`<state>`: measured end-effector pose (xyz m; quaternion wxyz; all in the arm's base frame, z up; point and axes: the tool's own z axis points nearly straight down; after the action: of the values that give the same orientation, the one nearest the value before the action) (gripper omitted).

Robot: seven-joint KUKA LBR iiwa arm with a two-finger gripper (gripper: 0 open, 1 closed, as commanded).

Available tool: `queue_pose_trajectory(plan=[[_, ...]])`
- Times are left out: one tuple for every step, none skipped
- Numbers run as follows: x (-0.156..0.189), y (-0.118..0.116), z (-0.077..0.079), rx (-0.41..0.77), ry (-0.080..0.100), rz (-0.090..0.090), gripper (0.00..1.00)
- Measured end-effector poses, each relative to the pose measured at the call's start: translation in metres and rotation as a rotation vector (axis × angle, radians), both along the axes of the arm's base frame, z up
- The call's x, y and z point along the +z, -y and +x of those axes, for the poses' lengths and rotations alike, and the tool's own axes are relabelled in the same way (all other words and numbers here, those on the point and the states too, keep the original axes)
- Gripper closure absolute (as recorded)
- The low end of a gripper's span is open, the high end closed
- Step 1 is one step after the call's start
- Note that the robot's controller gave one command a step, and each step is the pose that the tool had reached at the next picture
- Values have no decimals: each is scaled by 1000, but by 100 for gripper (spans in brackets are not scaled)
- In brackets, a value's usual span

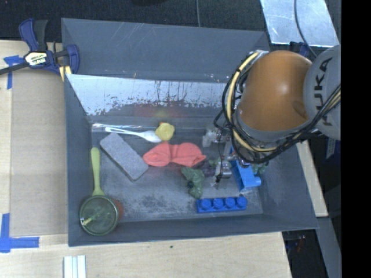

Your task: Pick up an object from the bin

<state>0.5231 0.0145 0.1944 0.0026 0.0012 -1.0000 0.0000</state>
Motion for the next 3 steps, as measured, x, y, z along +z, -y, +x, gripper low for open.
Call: queue_pose_trajectory(plan=[[5,0,1,-1,9,0,0],[-54,4,18,-78,13,0,0],[-104,-5,37,-32,14,1,0]])
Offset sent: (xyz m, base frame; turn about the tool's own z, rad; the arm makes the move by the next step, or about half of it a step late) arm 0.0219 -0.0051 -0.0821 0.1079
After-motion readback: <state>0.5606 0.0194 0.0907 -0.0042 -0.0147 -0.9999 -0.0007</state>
